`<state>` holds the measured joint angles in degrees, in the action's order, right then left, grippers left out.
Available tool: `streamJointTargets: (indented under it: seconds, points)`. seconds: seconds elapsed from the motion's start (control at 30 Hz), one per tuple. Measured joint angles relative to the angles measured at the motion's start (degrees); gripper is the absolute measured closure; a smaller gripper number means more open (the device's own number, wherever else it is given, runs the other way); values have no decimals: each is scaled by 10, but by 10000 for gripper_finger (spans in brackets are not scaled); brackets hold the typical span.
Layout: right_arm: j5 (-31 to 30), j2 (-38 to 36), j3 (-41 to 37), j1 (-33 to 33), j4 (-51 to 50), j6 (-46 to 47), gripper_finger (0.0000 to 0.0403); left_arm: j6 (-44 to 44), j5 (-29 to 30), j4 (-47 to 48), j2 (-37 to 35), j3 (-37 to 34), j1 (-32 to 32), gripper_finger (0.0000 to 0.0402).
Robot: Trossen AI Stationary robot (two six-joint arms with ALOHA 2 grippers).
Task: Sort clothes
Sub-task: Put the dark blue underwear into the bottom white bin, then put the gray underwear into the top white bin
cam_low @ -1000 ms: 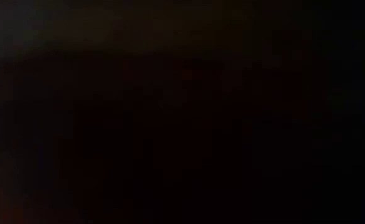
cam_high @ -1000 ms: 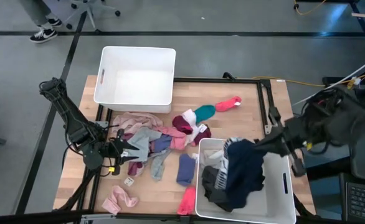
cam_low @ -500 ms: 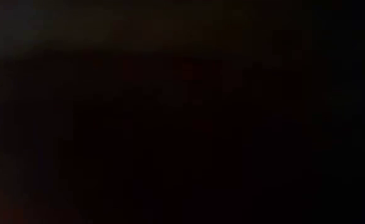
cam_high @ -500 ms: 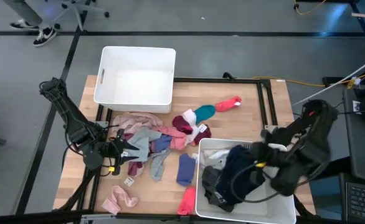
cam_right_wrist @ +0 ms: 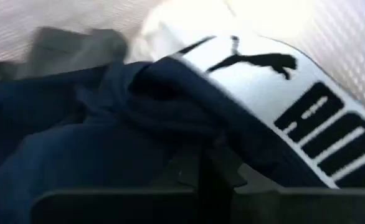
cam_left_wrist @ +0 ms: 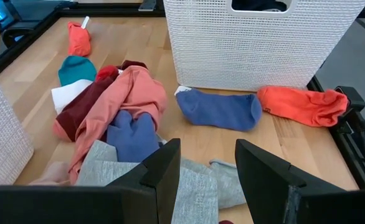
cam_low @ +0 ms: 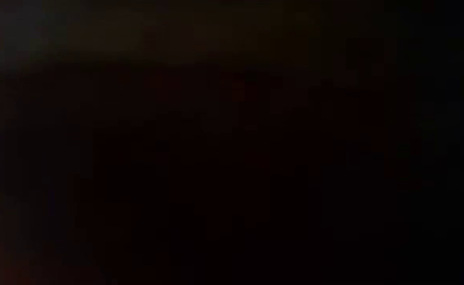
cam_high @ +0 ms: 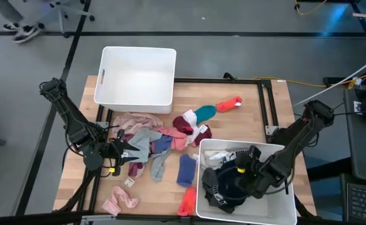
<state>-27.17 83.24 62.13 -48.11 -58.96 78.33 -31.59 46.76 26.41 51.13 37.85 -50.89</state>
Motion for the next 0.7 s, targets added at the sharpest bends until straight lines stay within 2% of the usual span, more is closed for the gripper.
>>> streamJointTargets:
  seconds: [0.1, 0.23, 0.33, 0.47, 0.53, 0.6, 0.7]
  points:
    - [46, 0, -8, 22, 7, 13, 351, -1, 0, 0, 0, 0, 0, 258]
    - [93, 0, 3, 45, 3, -15, 271, -4, 0, 0, 0, 0, 0, 258]
    - [150, -10, 39, 62, -21, -36, 213, -9, 0, 0, 0, 0, 0, 258]
    - [201, -21, 116, 71, -57, -38, 159, -15, 0, 6, 0, 0, 0, 258]
    - [202, -21, 163, 70, -78, -38, 143, -34, 0, 21, 0, 0, 0, 258]
    - [178, -22, 213, 68, -97, -51, 133, -65, -1, 46, 0, 0, 0, 258]
    - [65, -23, 269, 68, -93, -110, 124, -129, 1, 87, 0, 0, 10, 258]
